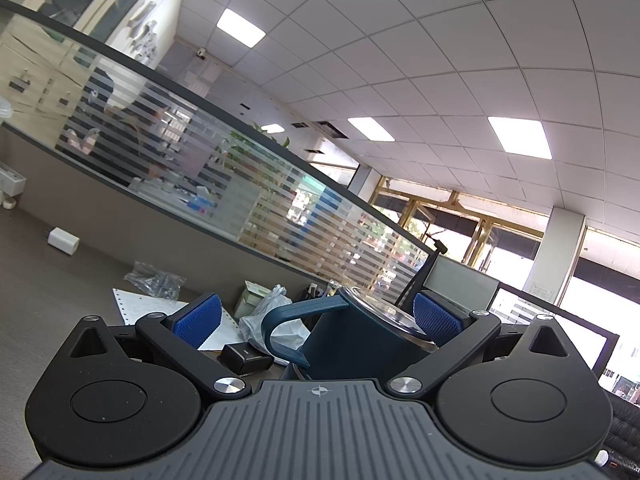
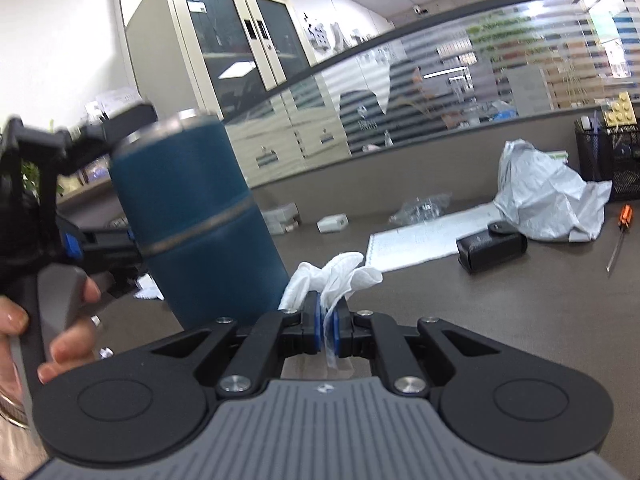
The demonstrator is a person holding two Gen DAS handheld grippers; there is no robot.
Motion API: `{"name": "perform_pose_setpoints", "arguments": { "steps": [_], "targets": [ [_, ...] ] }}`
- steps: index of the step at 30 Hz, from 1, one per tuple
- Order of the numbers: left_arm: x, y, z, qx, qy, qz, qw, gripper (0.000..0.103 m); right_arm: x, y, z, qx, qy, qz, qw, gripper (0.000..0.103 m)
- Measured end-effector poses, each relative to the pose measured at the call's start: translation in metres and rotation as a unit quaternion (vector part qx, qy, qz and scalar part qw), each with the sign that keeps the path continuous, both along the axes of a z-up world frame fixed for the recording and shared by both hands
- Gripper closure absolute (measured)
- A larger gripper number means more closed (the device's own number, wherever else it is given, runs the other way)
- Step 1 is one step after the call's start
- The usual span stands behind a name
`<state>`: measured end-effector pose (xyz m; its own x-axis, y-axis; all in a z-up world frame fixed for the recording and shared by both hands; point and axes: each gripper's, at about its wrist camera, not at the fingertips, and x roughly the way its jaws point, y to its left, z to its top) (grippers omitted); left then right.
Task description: Clean container
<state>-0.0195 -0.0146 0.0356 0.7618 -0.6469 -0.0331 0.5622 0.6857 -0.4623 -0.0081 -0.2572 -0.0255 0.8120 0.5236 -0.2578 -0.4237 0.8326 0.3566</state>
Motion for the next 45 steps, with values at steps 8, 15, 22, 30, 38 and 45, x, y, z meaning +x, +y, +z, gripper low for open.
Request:
{"name": "perform_pose_setpoints", "arguments": {
  "steps": [8,15,22,30,38,45],
  "targets": [
    [0.002,0.002,0.001,0.000,0.000,-0.003,1.0000,0.000,0.006,-0.003,0.019,0.014,-0.035,0.007,0.999,0.093],
    [0.004,0.003,0.001,0.000,-0.001,-0.005,1.0000,0.000,0.005,-0.006,0.037,0.032,-0.077,0.010,0.996,0.093],
    [0.005,0.002,-0.001,-0.002,-0.001,-0.007,1.0000,0.000,0.001,-0.008,0.042,0.036,-0.097,0.006,0.995,0.093],
    [0.005,0.002,-0.003,-0.004,-0.002,-0.010,0.9999,0.000,0.000,-0.010,0.044,0.043,-0.100,0.005,0.994,0.093],
    [0.005,0.002,-0.006,-0.005,-0.002,-0.010,0.9999,0.000,-0.001,-0.006,0.042,0.028,-0.104,0.003,0.994,0.093],
    [0.003,-0.001,-0.006,-0.004,-0.002,-0.008,1.0000,0.000,0.003,-0.006,0.034,0.019,-0.092,0.007,0.996,0.093]
  ]
}}
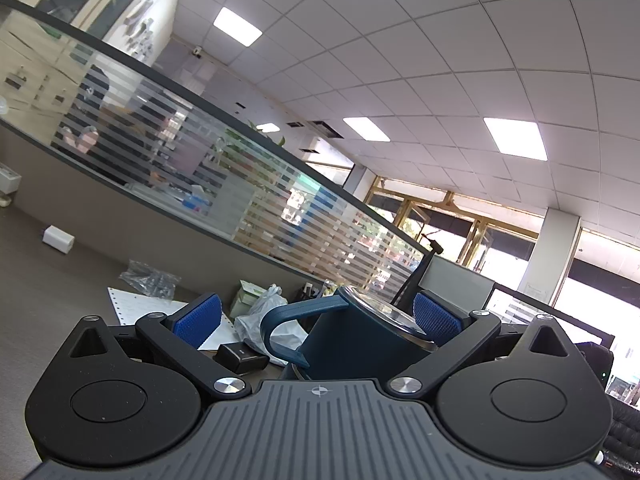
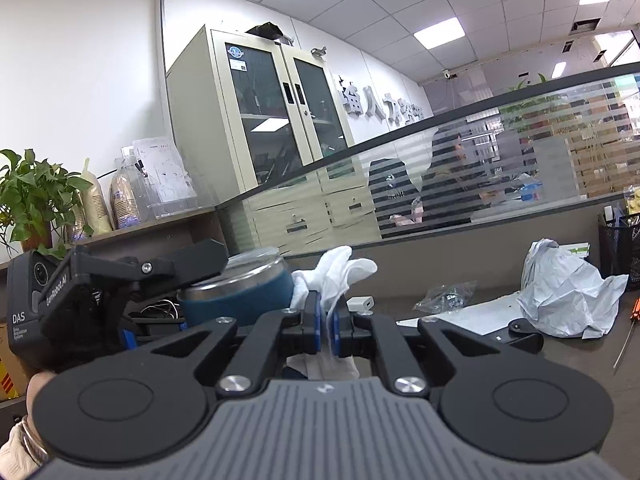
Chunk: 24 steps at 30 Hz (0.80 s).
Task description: Clean container
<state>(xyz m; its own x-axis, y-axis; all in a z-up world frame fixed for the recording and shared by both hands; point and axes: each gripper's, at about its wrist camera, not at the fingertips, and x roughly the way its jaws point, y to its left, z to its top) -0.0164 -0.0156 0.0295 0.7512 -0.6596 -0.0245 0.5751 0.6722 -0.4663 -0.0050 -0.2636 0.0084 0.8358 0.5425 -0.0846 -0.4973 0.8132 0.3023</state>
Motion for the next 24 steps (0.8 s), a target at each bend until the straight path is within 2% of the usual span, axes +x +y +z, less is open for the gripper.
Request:
{"name": "perform_pose_setpoints", "arguments": {
  "steps": [8,17,24],
  "targets": [
    [-0.004,-0.003,0.001,0.000,0.000,0.002,1.0000,0.000,-0.001,-0.001,-0.006,-0.005,0.013,0.001,1.000,0.093],
    [-0.010,-0.005,0.003,0.001,-0.004,0.008,1.0000,0.000,-0.002,0.003,-0.015,-0.032,0.033,-0.001,0.999,0.093],
    [-0.011,-0.006,0.002,0.000,-0.010,0.012,0.9999,0.000,-0.013,-0.002,0.007,-0.020,-0.005,-0.005,1.000,0.093]
  ]
}}
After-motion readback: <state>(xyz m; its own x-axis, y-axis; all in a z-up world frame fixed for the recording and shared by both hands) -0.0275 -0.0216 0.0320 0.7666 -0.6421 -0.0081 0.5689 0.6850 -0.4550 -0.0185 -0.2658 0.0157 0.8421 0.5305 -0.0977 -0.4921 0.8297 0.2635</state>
